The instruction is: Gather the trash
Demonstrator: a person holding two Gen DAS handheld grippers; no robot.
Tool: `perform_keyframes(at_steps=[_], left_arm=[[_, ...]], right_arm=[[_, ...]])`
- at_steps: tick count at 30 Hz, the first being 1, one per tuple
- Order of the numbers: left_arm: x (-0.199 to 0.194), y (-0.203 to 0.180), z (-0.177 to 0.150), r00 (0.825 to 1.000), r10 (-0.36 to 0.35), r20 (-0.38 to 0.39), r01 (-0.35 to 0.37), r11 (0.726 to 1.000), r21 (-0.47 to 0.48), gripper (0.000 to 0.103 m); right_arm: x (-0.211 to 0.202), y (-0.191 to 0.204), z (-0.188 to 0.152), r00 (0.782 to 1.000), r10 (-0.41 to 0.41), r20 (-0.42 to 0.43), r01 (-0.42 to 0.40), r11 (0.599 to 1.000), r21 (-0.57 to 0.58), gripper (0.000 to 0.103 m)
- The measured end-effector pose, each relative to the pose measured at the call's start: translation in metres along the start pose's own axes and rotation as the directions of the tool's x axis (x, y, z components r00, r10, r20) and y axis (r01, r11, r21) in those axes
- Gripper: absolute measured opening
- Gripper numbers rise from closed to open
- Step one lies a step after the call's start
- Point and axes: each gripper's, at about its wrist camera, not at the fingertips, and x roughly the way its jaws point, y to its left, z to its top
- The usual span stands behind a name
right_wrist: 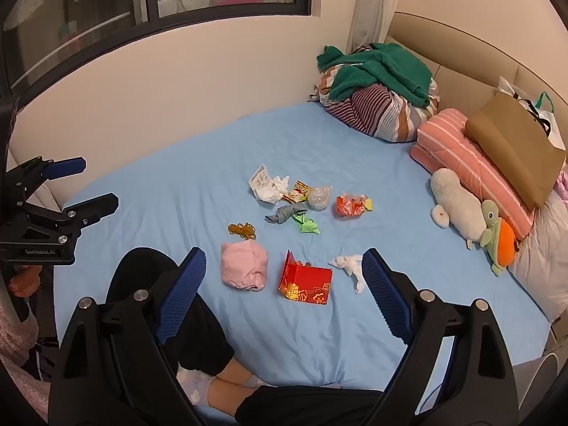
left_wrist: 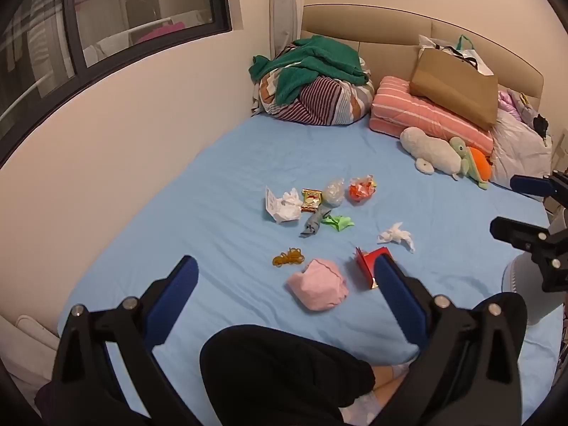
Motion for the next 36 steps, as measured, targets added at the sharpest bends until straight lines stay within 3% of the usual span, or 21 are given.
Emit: perform_keyframes(at_steps=[36], left_arm=[[-0.001, -0.002, 0.001, 1.0, -0.007, -0.006, 0.007, 1.0, -0.005, 0.099]], right_arm=[[-0.004, -0.002, -0.002, 1.0, 0.006, 0.004, -0.006, 1.0, -0.014, 0.086]])
